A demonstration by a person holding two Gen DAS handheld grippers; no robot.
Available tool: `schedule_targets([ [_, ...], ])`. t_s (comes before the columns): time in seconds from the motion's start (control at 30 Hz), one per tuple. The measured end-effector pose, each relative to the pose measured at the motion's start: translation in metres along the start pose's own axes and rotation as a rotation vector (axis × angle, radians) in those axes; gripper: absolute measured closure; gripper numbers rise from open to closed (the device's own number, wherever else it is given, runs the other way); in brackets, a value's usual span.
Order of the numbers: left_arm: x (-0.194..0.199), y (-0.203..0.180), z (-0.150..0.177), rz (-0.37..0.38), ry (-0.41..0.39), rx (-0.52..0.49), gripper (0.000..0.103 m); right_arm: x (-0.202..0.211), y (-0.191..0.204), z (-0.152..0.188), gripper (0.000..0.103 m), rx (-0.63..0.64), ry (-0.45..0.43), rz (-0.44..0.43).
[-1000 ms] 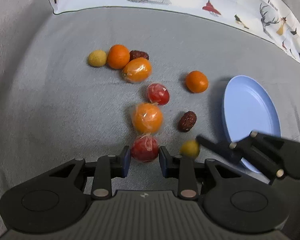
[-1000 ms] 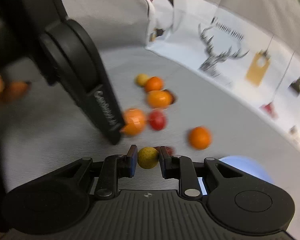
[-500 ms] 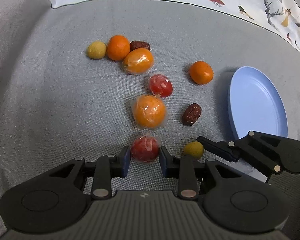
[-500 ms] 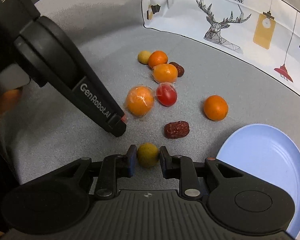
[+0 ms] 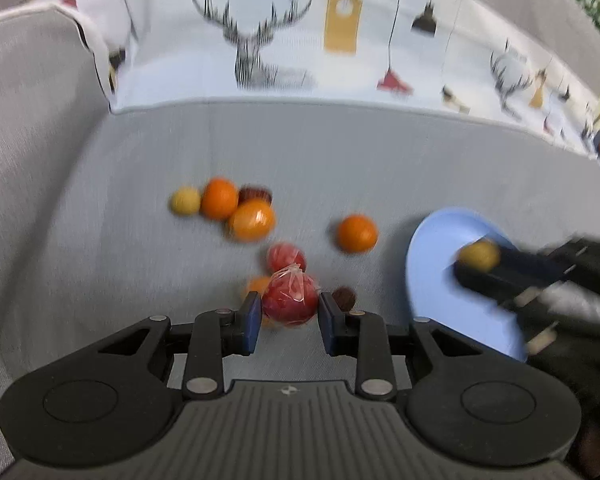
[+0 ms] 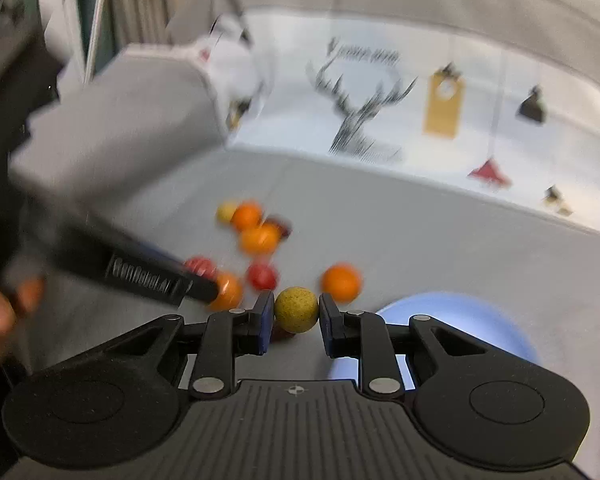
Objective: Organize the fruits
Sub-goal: 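Carry the red fruit in the left tool and yellow fruit in the right tool over the plate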
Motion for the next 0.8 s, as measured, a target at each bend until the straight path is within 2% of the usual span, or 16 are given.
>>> schedule_targets([
  [0.1, 0.01, -0.008, -0.005, -0.017, -0.059, 0.018, 0.069, 0.028, -0.024, -0.018, 0.078, 0.013, -0.052, 0.051],
  [0.2, 0.017, -0.025, -0.005, -0.012, -0.101, 0.018, 0.069, 0.036, -0.055, -0.012, 0.078, -0.004, -0.065, 0.113],
  [0.27, 0.017, -0.041, 0.002, -0.003, -0.104, 0.019, 0.069, 0.032, -0.079, 0.009, 0.078, -0.074, -0.034, 0.147],
  [0.33, 0.012, -0.06, 0.011, 0.015, -0.092, 0.011, 0.069, 0.022, -0.097, 0.029, 0.078, -0.162, 0.049, 0.176],
  [0.43, 0.005, -0.088, 0.021, 0.051, -0.09, -0.038, 0.069, 0.021, -0.117, 0.032, 0.078, -0.244, 0.047, 0.187],
  [0.53, 0.003, -0.112, 0.021, 0.078, -0.117, -0.133, 0.069, 0.014, -0.13, 0.042, 0.078, -0.276, 0.082, 0.225],
  [0.63, -0.003, -0.122, 0.02, 0.08, -0.138, -0.192, 0.069, 0.009, -0.142, 0.049, 0.078, -0.315, 0.11, 0.245],
  [0.8, -0.018, -0.12, 0.022, 0.103, -0.097, -0.18, 0.069, 0.006, -0.15, 0.053, 0.078, -0.343, 0.118, 0.249],
])
Point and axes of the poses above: each gripper's, at about its wrist camera, not at the fingertips, and x roughly against the way its jaws point, y to its left, z to its underside, the point moved 9 cm from there along -x, roughly the way its jaws point, and after that the axes turned 2 degrees about -x, right-handed, at the moved point
